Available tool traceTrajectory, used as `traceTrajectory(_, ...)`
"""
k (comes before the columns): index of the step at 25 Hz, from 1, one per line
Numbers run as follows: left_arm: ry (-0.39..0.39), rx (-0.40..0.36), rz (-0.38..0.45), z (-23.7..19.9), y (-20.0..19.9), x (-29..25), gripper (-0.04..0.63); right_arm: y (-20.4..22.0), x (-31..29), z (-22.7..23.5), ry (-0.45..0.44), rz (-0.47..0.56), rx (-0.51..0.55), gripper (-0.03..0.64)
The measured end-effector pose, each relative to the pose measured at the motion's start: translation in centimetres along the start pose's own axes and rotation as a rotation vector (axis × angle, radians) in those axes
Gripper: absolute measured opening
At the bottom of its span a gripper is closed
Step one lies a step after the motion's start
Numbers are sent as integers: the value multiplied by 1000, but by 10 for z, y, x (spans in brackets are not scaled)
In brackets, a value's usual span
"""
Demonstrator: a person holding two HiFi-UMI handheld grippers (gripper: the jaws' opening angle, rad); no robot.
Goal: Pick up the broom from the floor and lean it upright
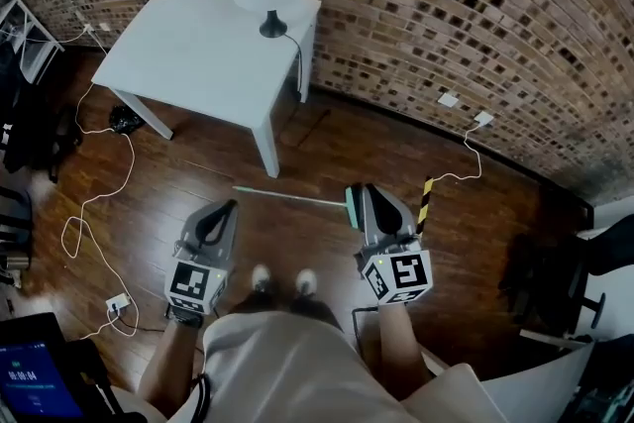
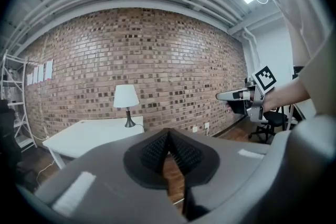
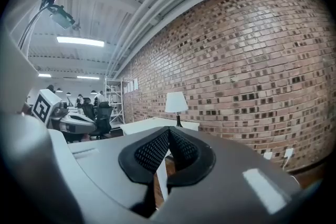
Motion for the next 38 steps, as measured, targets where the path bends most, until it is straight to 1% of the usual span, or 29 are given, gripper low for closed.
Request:
traceTrajectory(4,28,-7,-13,-15,4,-6,-2,1,-17,-5,22,-2,-29,14)
traceTrajectory(7,25,-15,-10,-25,3,-10,-2,5,-31,-6,1,-12,-24,14)
traceTrajectory(10,-9,-7,-17,-33,6,-8,-2,12,-43,-10,-79,-43,-17,14)
traceTrajectory(15,-72,-7,-59,-39,17,-5,-2,30,-69,-22,-235,-91,-110,14)
traceTrajectory(18,-134,9,-67,-47,27,-3,-2,51,-86,-33,-315,-123,-134,14)
traceTrajectory(20,-169,20,-88,-53,41,-1,-2,76,-93,-42,-372,-165,-141,14)
traceTrajectory(23,-209,49,-132,-68,72,1,-2,121,-108,-54,-451,-257,-163,28)
traceTrajectory(26,-255,72,-162,-86,112,-2,-2,159,-126,-68,-524,-332,-144,28)
traceTrajectory(28,-273,81,-174,-99,140,-7,-2,188,-139,-75,-556,-364,-124,28)
traceTrajectory(30,-286,94,-187,-112,171,-13,-2,220,-153,-80,-567,-386,-113,29)
traceTrajectory(33,-312,101,-219,-139,230,-19,-2,280,-175,-89,-577,-425,-67,37)
traceTrajectory(36,-361,123,-261,-166,289,-16,-2,346,-186,-101,-633,-505,-5,44)
traceTrajectory(38,-385,144,-285,-178,321,-14,-2,385,-191,-106,-669,-559,11,46)
Point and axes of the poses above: the fingertips, and each gripper's own axes: x backward along the fingers, z to its right, y out of its underside, the point moved 5 cm from there along x, backward along the fingers, and after that the axes turned 15 degrees about z, right-handed, at the moved point
